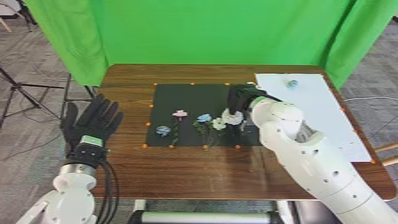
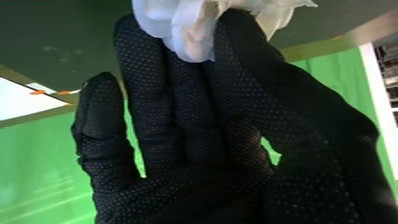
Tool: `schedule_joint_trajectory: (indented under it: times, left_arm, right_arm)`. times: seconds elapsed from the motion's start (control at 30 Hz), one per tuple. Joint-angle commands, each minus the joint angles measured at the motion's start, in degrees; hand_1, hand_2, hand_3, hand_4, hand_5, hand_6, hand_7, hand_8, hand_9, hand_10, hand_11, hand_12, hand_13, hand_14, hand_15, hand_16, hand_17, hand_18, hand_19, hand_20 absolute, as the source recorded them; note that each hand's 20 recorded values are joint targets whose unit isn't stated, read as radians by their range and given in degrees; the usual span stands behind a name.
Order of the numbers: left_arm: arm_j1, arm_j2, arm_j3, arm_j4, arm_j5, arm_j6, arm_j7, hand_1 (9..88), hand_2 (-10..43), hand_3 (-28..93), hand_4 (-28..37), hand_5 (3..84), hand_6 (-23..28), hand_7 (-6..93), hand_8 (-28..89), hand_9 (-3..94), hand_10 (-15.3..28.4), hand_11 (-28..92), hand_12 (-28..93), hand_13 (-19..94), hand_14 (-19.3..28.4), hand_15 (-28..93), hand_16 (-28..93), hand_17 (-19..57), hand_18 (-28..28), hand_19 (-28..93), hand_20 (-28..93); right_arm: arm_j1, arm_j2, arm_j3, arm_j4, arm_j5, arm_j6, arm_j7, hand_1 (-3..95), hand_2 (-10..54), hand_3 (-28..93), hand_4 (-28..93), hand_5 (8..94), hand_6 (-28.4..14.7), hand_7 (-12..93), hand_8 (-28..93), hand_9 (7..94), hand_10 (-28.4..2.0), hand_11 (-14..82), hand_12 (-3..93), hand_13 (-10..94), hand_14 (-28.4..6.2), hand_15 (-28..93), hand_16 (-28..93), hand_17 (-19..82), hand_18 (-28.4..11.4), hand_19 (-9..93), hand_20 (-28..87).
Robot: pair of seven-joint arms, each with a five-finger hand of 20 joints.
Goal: Arrange flowers
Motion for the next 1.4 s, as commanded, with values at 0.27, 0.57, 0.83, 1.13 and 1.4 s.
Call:
schedule_joint_trajectory:
  times: [0.27,0.57,0.83,1.13,1.4]
  left_arm:
    - [-0.4,-0.05,0.61,0.32,-0.27,-0.17,0.09,24.8,16.6,71,-28.3,42.5,7.8,17.5,-10,35.8,14.0,26,11,26,14.4,43,-9,-4.5,13.5,37,11]
    - [-0.1,-0.09,0.63,0.08,-0.63,0.11,0.48,24.8,16.4,72,-28.3,42.5,7.9,17.6,-10,35.8,14.0,26,11,26,14.4,43,-9,-4.5,13.5,37,11]
    - [0.3,-0.30,0.48,-0.10,-0.80,0.29,0.84,24.9,16.3,72,-28.3,42.4,8.0,17.7,-10,35.8,14.1,26,11,26,14.4,44,-9,-4.6,13.5,37,11]
    - [0.3,-0.35,0.69,-0.06,-0.81,0.19,1.01,24.9,16.3,72,-28.3,42.5,8.1,17.8,-10,35.8,14.1,27,11,26,14.5,44,-9,-4.6,13.5,37,11]
    - [0.2,-0.07,0.85,-0.03,-0.52,-1.09,1.41,25.0,16.3,72,-28.3,42.5,8.0,18.1,-10,35.7,14.0,27,11,26,14.5,44,-9,-4.6,13.5,38,11]
  right_arm:
    - [-0.3,-0.2,0.3,1.3,-0.3,2.4,2.2,54.4,-7.4,76,-28,72.4,-2.0,28,2,72.0,-12.0,13.4,22.3,61,-8.8,42,32,31,-21.3,82,36]
    - [-0.8,-0.3,1.8,-0.1,1.3,2.3,2.9,46.6,-9.5,81,-28,63.5,-2.8,21,-8,67.0,-14.0,16.7,15.6,60,-11.3,47,25,31,-21.6,84,34]
    - [-1.2,-0.4,3.0,-1.9,2.6,2.2,3.1,43.6,-9.5,81,-27,61.7,-3.7,19,-13,65.6,-14.6,16.3,15.4,60,-12.3,49,18,31,-21.8,84,33]
    - [-2.0,1.1,6.5,-3.8,2.8,9.4,4.5,40.2,-9.5,81,-26,61.1,-4.6,18,-12,64.5,-15.4,15.9,15.3,59,-12.9,49,18,31,-21.9,84,32]
    - [1.8,3.8,10.7,3.5,2.0,10.5,10.4,34.3,-0.9,79,-24,53.7,-5.9,15,-11,48.8,-16.7,10.9,12.9,49,-16.3,48,15,31,-22.3,84,30]
